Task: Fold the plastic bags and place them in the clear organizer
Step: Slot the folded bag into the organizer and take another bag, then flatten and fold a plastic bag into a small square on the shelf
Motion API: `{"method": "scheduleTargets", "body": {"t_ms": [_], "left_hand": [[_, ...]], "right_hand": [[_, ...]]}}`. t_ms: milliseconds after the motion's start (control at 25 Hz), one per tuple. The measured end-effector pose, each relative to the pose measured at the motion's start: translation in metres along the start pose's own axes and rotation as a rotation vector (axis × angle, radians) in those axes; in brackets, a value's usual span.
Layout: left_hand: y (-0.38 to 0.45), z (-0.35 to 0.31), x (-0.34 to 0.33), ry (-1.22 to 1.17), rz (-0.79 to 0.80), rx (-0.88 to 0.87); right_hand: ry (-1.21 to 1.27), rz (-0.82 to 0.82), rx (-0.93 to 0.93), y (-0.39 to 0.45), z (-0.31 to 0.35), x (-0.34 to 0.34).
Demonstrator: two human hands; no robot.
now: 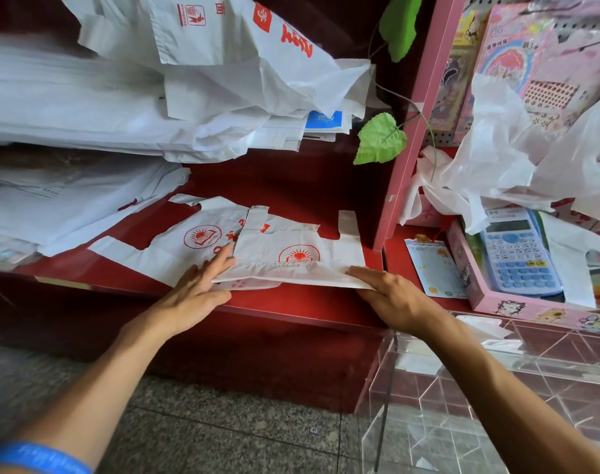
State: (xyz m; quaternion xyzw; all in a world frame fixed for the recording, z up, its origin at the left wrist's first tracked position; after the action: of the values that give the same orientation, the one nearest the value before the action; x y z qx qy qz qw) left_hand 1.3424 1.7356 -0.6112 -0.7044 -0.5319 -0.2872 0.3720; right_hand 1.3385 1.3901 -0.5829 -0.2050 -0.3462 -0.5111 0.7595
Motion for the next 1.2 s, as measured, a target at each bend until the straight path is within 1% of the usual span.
{"method": "scheduleTargets", "body": {"t_ms": [80, 160, 200, 240, 280, 320, 360, 400, 480, 520, 600, 680, 800, 920, 1000, 1080, 1120, 1200], "left_hand": [[0.001, -0.004, -0.002, 0.105, -0.019, 0.071], [0.006, -0.006, -0.003, 0.343, -0.137, 0.137], [0.008, -0.007, -0.004, 0.446, -0.224, 0.151], [0.008, -0.010, -0.003, 0.493, -0.312, 0.139], [0.007, -0.014, -0.001, 0.485, -0.380, 0.093], [0.007, -0.015, 0.002, 0.443, -0.401, 0.037], [0.005, -0.019, 0.004, 0.384, -0.388, -0.018], [0.002, -0.021, 0.005, 0.331, -0.337, -0.040], [-0.003, -0.018, 0.005, 0.314, -0.257, -0.101], [-0.003, -0.015, 0.005, 0.287, -0.249, -0.158], [-0.005, -0.017, 0.007, 0.160, -0.289, -0.251], [-0.007, -0.022, 0.011, 0.106, -0.306, -0.253], [-0.010, -0.020, 0.010, 0.118, -0.272, -0.203], [-0.010, -0.011, 0.012, -0.025, -0.271, -0.099], [-0.008, -0.010, 0.012, -0.069, -0.310, -0.051], [-0.010, -0.013, 0.011, -0.124, -0.329, -0.044], [-0.011, -0.014, 0.012, -0.161, -0.335, -0.045], [-0.012, -0.013, 0.012, -0.152, -0.315, -0.037]], "right_hand": [[0.066, -0.006, -0.006, -0.001, 0.002, 0.004], [0.086, -0.006, -0.013, -0.002, 0.003, 0.005], [0.079, -0.004, -0.006, -0.003, 0.003, 0.004], [0.067, -0.005, 0.009, -0.003, 0.003, 0.003], [0.058, -0.007, 0.030, -0.003, 0.003, 0.002], [0.051, -0.009, 0.048, -0.003, 0.003, 0.001], [0.053, -0.006, 0.060, -0.002, 0.002, 0.000], [0.055, 0.000, 0.061, -0.001, 0.001, 0.000], [0.064, 0.007, 0.058, 0.001, -0.001, 0.001], [0.063, 0.011, 0.057, 0.002, -0.002, 0.001], [0.057, 0.030, 0.063, 0.002, -0.003, 0.002], [0.050, 0.046, 0.070, 0.002, -0.003, 0.003], [0.032, 0.101, 0.075, 0.002, -0.001, 0.007], [0.025, 0.123, 0.063, 0.002, -0.002, 0.010], [0.004, 0.063, 0.076, 0.004, -0.005, 0.009], [0.002, -0.029, 0.081, 0.006, -0.005, 0.009], [0.027, -0.070, 0.060, 0.008, -0.005, 0.009], [0.090, -0.122, 0.019, 0.010, -0.007, 0.010]]}}
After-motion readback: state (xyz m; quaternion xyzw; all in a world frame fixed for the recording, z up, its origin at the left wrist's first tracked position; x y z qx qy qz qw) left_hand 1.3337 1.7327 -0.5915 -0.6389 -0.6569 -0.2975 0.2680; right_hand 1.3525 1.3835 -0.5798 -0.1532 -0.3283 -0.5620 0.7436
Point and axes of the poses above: each hand's wrist, its own y-axis towards the middle knuckle, its own x-axis out of the back of the hand, z = x × y, the point moved 1 cm from there along y, towards the middle knuckle, and after that the axes turned 10 degrees about y, right-handed, at the moved point
